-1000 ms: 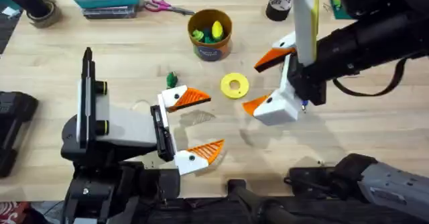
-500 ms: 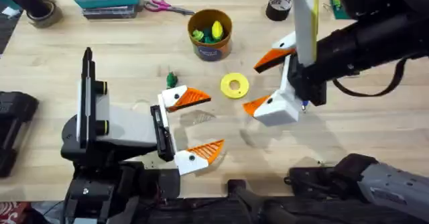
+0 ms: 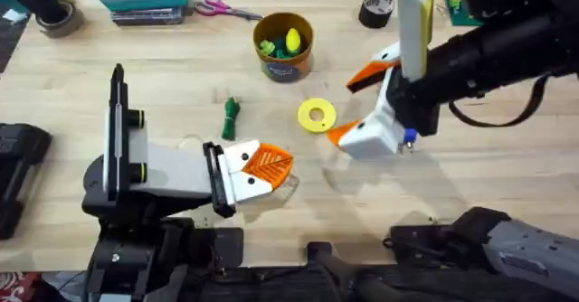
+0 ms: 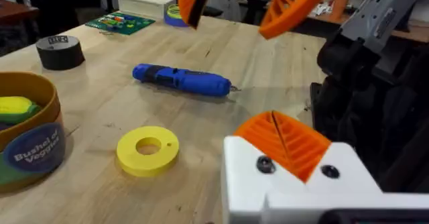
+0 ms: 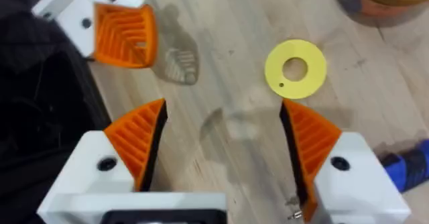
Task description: Pick up the gripper from the table and insert it into the empty holder that is missing its gripper. Then pick up a screw, insert it into the mounting hole, and use the screwdriver to tighten it. Finally, clean up the table by picking up the vegetable and placing it into the bucket.
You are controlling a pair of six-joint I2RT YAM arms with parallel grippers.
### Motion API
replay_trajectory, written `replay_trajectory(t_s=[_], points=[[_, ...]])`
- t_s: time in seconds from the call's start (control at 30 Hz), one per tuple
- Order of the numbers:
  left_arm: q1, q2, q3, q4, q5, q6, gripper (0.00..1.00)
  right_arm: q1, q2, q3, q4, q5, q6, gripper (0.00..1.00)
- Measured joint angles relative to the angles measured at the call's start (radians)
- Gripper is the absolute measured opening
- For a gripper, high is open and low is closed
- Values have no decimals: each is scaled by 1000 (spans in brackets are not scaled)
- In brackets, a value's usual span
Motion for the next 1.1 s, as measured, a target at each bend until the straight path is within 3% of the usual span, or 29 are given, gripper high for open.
replay_trajectory(t_s=[0.33, 0.63, 0.87, 1.1], points=[[0, 0, 0, 0, 0, 0, 3, -133, -20, 0, -4, 192, 222, 996], [0, 0, 0, 0, 0, 0, 3, -330, -84, 8, -61, 395, 345, 996], [0, 0, 0, 0, 0, 0, 2, -472, -11, 8, -59, 430, 351, 996], [0, 0, 0, 0, 0, 0, 2, -502, 135, 31, -44, 429, 351, 996]])
